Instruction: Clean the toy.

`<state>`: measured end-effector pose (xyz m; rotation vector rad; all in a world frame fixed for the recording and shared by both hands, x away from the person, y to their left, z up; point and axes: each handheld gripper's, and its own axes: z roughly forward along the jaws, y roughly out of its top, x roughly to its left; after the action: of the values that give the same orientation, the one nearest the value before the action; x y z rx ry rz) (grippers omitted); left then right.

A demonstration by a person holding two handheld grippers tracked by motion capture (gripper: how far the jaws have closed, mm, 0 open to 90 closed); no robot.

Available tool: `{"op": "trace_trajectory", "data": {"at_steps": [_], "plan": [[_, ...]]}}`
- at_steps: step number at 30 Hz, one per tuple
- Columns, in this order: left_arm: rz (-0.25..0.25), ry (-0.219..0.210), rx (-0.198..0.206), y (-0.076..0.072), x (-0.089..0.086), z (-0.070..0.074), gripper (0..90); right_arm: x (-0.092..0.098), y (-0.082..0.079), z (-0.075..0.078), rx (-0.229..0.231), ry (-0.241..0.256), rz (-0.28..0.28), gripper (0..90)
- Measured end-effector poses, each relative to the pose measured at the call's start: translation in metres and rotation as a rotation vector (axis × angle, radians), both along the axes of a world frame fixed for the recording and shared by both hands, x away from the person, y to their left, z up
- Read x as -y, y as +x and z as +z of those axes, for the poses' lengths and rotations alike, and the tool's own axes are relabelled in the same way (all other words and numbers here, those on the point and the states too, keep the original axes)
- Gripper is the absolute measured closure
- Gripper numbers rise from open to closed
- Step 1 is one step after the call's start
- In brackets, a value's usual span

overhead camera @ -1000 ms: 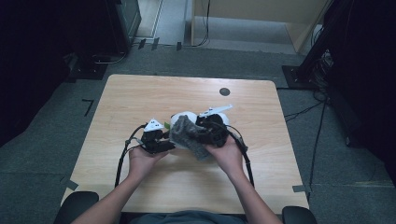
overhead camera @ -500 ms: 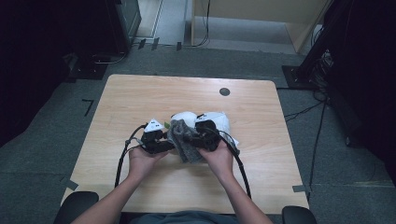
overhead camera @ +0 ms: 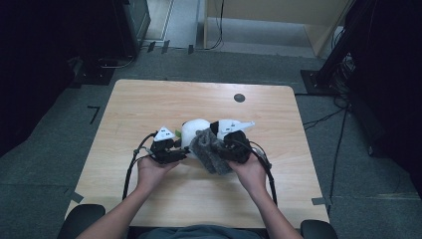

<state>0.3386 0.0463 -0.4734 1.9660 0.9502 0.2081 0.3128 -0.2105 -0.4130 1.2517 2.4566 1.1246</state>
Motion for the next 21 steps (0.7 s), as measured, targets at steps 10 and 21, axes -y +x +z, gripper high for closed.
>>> {"op": "trace_trajectory", "data": {"at_steps": [10, 21], "plan": [[0.001, 0.002, 0.004, 0.000, 0.001, 0.000, 56.1, 0.060, -0.014, 0.012, 0.045, -0.004, -0.104, 77.9], [-0.003, 0.001, 0.004, 0.000, 0.001, 0.000, 56.1, 0.088, -0.007, -0.015, -0.033, -0.021, -0.194, 79.8]]}}
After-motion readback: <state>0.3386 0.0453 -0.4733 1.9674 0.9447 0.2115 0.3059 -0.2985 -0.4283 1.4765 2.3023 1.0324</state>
